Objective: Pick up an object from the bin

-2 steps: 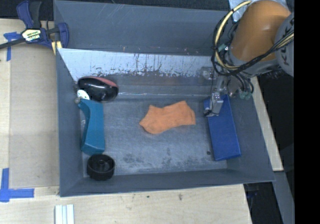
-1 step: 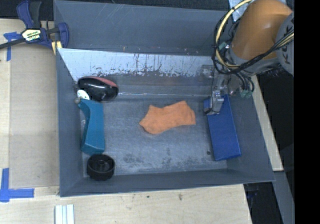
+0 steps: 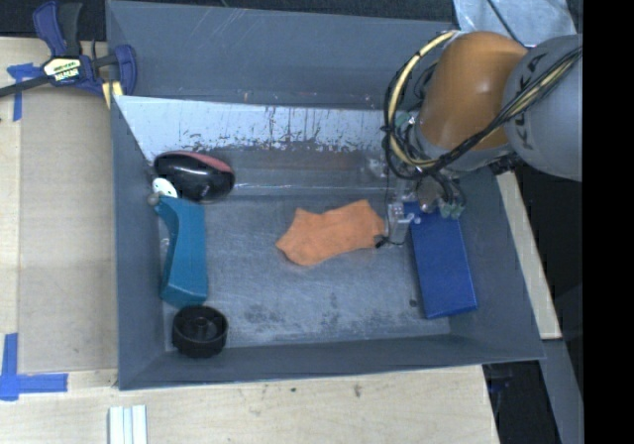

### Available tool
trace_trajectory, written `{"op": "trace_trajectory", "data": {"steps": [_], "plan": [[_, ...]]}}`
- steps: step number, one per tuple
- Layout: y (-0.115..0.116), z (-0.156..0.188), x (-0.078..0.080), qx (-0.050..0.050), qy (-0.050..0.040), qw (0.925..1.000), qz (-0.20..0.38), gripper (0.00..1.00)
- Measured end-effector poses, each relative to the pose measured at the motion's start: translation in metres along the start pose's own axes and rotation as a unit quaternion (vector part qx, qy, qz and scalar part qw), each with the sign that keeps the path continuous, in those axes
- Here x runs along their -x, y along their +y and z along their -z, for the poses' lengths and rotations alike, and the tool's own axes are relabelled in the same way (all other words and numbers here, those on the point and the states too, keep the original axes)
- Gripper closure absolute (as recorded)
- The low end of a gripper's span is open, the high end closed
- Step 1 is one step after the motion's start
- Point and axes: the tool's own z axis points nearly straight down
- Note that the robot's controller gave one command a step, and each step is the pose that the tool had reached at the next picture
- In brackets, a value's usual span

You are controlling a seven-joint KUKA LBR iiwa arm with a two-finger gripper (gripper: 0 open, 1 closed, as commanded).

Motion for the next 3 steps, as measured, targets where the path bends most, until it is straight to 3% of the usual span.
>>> {"op": "trace_trajectory", "data": {"steps": [1, 2, 3], "plan": [[0.03, -0.045, -0.01, 0.002, 0.004, 1.0, -0.007, 0.0], [0.037, -0.045, 0.005, 0.001, 0.0013, 0.998, 0.063, 1.0], [0.037, -0.045, 0.005, 0.001, 0.0013, 0.998, 0.063, 1.0]]}}
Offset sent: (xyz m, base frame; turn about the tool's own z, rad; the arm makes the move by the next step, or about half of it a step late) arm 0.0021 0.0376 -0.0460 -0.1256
